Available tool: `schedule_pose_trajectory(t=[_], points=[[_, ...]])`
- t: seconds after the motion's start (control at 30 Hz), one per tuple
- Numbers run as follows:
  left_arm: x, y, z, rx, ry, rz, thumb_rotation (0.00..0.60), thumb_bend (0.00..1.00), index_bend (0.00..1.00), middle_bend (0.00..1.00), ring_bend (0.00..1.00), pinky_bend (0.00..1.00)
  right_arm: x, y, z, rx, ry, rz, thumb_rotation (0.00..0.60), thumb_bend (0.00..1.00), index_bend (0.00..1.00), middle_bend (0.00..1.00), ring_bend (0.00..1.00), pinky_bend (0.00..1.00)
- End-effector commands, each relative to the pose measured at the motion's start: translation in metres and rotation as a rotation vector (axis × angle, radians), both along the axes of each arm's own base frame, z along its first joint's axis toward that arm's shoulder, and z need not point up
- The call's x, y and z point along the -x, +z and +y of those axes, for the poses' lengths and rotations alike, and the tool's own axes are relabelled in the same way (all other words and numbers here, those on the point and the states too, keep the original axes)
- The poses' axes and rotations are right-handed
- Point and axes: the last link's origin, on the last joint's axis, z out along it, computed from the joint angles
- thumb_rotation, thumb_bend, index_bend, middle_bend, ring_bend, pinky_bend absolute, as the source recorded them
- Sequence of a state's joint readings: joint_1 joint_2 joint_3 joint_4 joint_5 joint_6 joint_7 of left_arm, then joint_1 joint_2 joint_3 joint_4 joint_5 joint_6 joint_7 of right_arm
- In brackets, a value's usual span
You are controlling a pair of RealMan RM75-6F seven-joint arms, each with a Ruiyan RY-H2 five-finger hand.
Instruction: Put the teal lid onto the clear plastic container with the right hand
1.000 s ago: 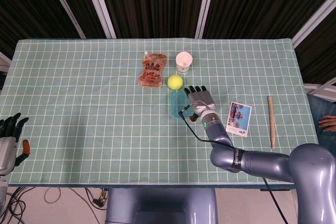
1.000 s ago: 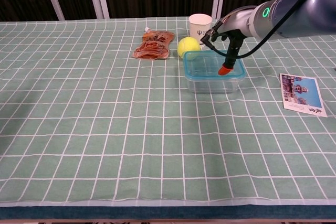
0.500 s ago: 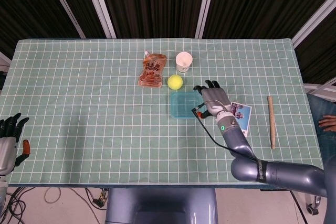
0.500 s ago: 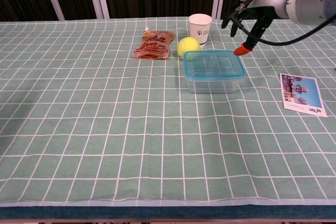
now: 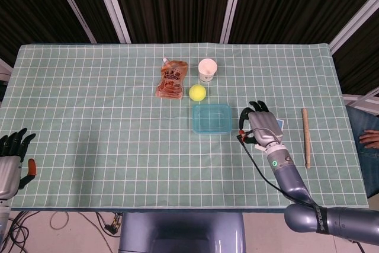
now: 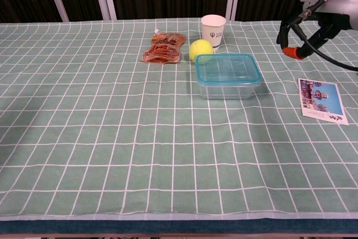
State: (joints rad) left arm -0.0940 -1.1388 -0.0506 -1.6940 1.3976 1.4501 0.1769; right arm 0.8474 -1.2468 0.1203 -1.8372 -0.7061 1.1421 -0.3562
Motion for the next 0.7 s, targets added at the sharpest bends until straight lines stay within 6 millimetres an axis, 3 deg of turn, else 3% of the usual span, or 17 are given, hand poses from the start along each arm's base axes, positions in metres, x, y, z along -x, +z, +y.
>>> schedule_pose_trajectory(t=[0.03,0.2,0.37,0.5,0.7], points=[[0.000,-0.001,0.000,0.001,-0.002,0.001,0.600,0.64,0.11,0.00,0.00,0.00,0.008,0.004,0.006,0.007,0.005,0.017,0.600,0.49,0.61,0.36,0.13,0.00],[0.000,-0.003,-0.001,0.009,0.005,-0.003,0.600,0.64,0.11,0.00,0.00,0.00,0.015,0.000,0.009,-0.004,0.018,0.049,0.600,0.53,0.61,0.36,0.13,0.00],[0.000,-0.003,-0.001,0.008,0.010,-0.002,0.600,0.64,0.11,0.00,0.00,0.00,0.008,-0.013,0.004,-0.023,0.040,0.074,0.600,0.53,0.61,0.35,0.11,0.00],[0.001,-0.002,0.000,0.008,0.019,-0.004,0.600,0.64,0.11,0.00,0.00,0.00,-0.005,-0.025,-0.007,-0.020,0.024,0.088,0.600,0.53,0.61,0.24,0.05,0.00],[0.002,-0.001,0.000,0.007,0.029,-0.010,0.600,0.64,0.11,0.00,0.00,0.00,-0.021,-0.039,-0.020,-0.033,-0.001,0.119,0.600,0.53,0.61,0.17,0.01,0.00]])
